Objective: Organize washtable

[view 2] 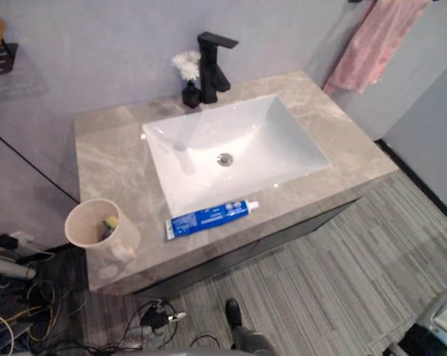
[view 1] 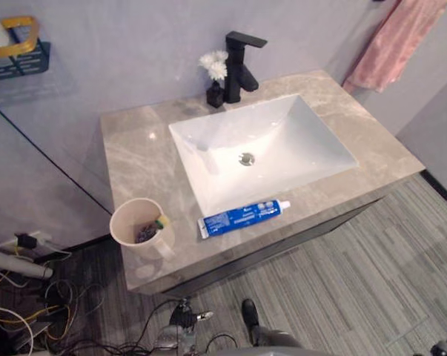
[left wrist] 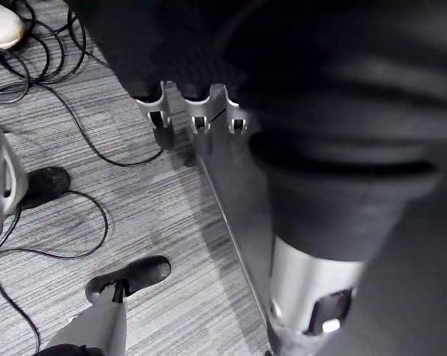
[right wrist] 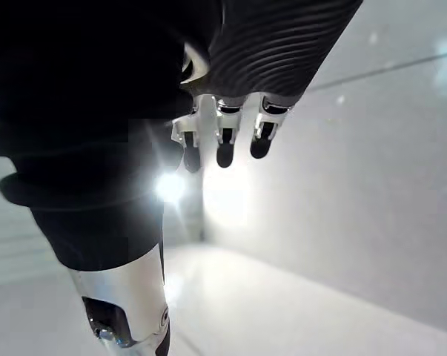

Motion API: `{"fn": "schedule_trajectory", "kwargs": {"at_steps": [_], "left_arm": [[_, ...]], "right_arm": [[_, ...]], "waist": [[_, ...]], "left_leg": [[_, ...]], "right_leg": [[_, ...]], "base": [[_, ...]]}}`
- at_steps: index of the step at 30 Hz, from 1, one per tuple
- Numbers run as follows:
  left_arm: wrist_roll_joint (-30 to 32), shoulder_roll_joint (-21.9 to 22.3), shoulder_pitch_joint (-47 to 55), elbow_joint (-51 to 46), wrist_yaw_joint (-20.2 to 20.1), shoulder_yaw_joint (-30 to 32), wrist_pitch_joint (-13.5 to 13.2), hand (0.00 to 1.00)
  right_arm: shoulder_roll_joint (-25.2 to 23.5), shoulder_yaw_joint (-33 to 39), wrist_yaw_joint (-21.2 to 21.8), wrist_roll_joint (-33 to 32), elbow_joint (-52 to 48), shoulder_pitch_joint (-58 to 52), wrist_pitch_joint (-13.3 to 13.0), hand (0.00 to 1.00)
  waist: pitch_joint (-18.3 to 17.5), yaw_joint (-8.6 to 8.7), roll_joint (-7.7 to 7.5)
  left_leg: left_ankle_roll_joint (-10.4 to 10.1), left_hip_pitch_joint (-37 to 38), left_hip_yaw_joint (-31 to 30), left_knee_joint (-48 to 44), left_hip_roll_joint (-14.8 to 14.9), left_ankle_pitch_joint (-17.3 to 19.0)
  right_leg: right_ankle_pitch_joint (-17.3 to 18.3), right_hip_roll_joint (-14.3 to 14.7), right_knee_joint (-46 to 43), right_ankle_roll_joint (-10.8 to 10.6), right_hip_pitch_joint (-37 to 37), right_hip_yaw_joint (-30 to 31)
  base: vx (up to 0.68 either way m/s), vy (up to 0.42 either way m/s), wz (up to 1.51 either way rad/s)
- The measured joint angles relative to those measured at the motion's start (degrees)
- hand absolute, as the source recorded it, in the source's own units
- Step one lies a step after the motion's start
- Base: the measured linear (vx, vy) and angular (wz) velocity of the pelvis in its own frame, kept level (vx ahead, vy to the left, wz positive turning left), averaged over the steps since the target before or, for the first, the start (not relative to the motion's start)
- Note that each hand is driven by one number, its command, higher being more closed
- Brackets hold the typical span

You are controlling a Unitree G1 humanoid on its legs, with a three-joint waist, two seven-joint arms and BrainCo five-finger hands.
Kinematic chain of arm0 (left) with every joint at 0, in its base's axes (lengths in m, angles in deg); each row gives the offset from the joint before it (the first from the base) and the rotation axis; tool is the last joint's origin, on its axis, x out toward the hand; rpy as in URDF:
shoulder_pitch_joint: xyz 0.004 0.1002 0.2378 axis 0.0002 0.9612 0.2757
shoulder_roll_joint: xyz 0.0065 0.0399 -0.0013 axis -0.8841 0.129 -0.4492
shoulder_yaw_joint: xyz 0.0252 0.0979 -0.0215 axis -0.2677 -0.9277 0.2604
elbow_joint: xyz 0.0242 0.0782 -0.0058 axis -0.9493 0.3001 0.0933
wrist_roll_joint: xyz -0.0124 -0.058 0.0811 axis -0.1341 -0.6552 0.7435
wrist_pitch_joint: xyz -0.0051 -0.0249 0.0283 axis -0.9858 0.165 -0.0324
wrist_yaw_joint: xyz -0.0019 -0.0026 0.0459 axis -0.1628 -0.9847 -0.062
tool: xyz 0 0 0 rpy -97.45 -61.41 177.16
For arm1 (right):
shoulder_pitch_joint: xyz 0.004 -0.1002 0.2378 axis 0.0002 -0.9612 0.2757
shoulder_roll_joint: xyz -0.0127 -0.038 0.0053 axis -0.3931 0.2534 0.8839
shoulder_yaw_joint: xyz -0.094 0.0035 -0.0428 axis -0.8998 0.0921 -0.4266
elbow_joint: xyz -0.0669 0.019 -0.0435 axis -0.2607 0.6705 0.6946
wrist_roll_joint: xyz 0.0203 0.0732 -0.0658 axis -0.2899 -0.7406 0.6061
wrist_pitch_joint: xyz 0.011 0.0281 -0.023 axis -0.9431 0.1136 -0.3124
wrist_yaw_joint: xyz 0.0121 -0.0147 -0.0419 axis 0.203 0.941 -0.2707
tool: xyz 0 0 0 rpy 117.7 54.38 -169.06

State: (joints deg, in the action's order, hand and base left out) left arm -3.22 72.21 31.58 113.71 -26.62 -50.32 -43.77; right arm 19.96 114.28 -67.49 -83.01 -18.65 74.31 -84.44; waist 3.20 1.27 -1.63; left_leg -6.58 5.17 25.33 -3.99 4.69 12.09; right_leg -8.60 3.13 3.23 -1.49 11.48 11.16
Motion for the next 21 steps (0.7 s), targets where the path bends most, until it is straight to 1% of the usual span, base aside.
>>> {"fn": "schedule_trajectory", "kwargs": {"at_steps": [1,2,3,4,5,6,9,10,11,12,14,15,16,18,21], "left_arm": [[0.01,-0.2,-0.02,0.0,-0.02,-0.04,0.0,0.0],[0.27,-0.39,0.05,0.0,-0.16,-0.02,0.0,0.0],[0.51,-0.53,0.11,0.0,-0.36,-0.04,0.0,0.0],[1.06,-0.82,0.15,0.0,-1.15,-0.04,0.0,0.0],[1.07,-0.84,0.16,0.0,-1.16,-0.04,0.0,0.0],[1.1,-0.84,0.3,-0.01,-1.21,-0.04,0.0,0.0],[1.76,-0.87,0.33,-0.01,-1.47,-0.06,-0.01,0.0],[2.14,-0.85,0.41,-0.01,-1.92,-0.09,-0.01,0.0],[2.16,-0.84,0.58,-0.02,-2.43,-0.43,-0.02,0.0],[2.16,-0.88,0.66,-0.02,-2.45,-0.85,-0.02,0.0],[2.15,-1.16,0.67,-0.04,-2.66,-1.89,-0.06,0.0],[2.15,-1.21,0.65,-0.05,-3.04,-1.93,-0.09,0.0],[2.15,-1.23,0.63,-0.06,-3.32,-1.93,-0.11,0.0],[2.15,-1.27,0.63,-0.06,-3.54,-1.98,-0.15,0.0],[2.14,-1.31,0.62,-0.05,-3.6,-2.04,-0.2,0.0]], "right_arm": [[1.11,-1.05,0.66,0.25,0.0,0.31,0.14,0.0],[2.96,-3.23,2.76,1.32,-0.01,1.45,0.18,0.0],[3.79,-4.32,3.87,1.96,-0.01,2.04,0.18,0.0],[6.23,-8.12,7.02,2.22,-0.16,2.91,0.16,0.0],[6.5,-8.66,7.65,2.32,-0.16,3.11,0.16,0.0],[7.73,-11.55,10.07,2.88,-0.4,4.03,0.16,0.0],[9.1,-15.3,14.21,3.54,-2.26,4.12,0.11,0.0],[9.72,-17.12,15.33,3.69,-2.78,4.19,-0.02,0.0],[10.88,-20.36,17.46,3.66,-3.05,4.45,-0.04,0.0],[11.24,-21.51,18.28,3.66,-3.11,4.55,-0.04,0.0],[12.48,-25.48,21.64,3.3,-3.45,4.6,-0.03,0.0],[13.21,-27.86,23.62,2.44,-3.47,4.66,-0.02,0.0],[13.51,-29.1,24.28,2.13,-3.5,4.71,-0.02,0.0],[14.09,-33.45,28.18,0.68,-3.52,5.7,-0.03,0.0],[15.28,-37.46,30.89,-0.63,-3.56,5.92,-0.02,0.0]], "waist": [[0.0,0.1,-0.01],[0.0,0.31,-0.02],[0.0,0.37,-0.02],[0.01,0.41,-0.04],[0.02,0.43,-0.05],[0.02,0.7,-0.05],[0.02,0.84,-0.07],[0.02,0.9,-0.07],[0.03,0.94,-0.08],[0.03,0.94,-0.1],[0.04,0.99,-0.12],[0.04,0.95,-0.16],[0.05,0.93,-0.18],[0.05,0.93,-0.19],[0.08,0.93,-0.26]], "left_leg": [[0.02,-0.1,-0.1,-0.01,-0.05,0.01],[0.04,-0.22,-0.29,-0.01,-0.15,0.02],[0.05,-0.26,-0.35,-0.01,-0.21,0.02],[0.13,-0.43,-0.75,0.01,-0.37,0.07],[0.14,-0.44,-0.82,0.01,-0.4,0.07],[0.17,-0.5,-1.31,-0.01,-0.51,0.07],[0.23,-0.7,-1.88,0.01,-0.66,0.11],[0.31,-0.75,-1.97,0.0,-0.75,0.15],[0.47,-0.83,-2.16,-0.01,-0.88,0.25],[0.56,-0.87,-2.26,-0.01,-0.93,0.3],[0.86,-1.15,-3.16,-0.03,-1.13,0.47],[0.89,-1.31,-3.41,-0.04,-1.25,0.49],[0.91,-1.37,-3.51,-0.04,-1.32,0.5],[1.02,-1.67,-3.83,-0.04,-1.62,0.55],[1.06,-1.91,-4.39,-0.09,-1.72,0.58]], "right_leg": [[-0.14,-0.08,0.13,-0.01,0.0,-0.02],[-0.37,-0.22,0.32,-0.04,0.0,-0.09],[-0.46,-0.28,0.39,-0.07,0.0,-0.09],[-0.91,-0.48,0.95,-0.11,-0.14,-0.14],[-0.93,-0.5,0.96,-0.11,-0.14,-0.14],[-0.96,-0.71,0.96,-0.14,-0.21,-0.38],[-1.08,-1.05,0.99,-0.27,-0.25,-0.96],[-1.16,-1.17,1.01,-0.35,-0.25,-1.08],[-1.3,-1.35,1.03,-0.5,-0.25,-1.18],[-1.33,-1.42,1.04,-0.53,-0.25,-1.24],[-1.4,-1.76,1.07,-0.61,-0.25,-1.75],[-1.5,-1.96,1.17,-0.7,-0.25,-1.95],[-1.56,-2.06,1.25,-0.73,-0.25,-2.04],[-2.08,-2.42,1.93,-0.82,-0.34,-2.14],[-2.24,-2.66,2.13,-0.84,-0.42,-2.63]], "base": [[-0.04,0.009,0.05],[-0.03,0.009,0.04],[-0.06,0.015,0.06],[-0.04,0.01,0.03],[-0.06,0.013,0.08],[-0.03,0.007,0.09],[-0.04,0.009,0.12],[-0.04,0.019,0.07],[-0.04,0.021,0.06],[-0.05,0.026,0.09],[-0.04,0.019,0.14],[-0.03,0.013,0.13],[-0.03,0.012,0.1],[-0.03,0.01,0.05],[-0.01,0.001,0.08]]}}
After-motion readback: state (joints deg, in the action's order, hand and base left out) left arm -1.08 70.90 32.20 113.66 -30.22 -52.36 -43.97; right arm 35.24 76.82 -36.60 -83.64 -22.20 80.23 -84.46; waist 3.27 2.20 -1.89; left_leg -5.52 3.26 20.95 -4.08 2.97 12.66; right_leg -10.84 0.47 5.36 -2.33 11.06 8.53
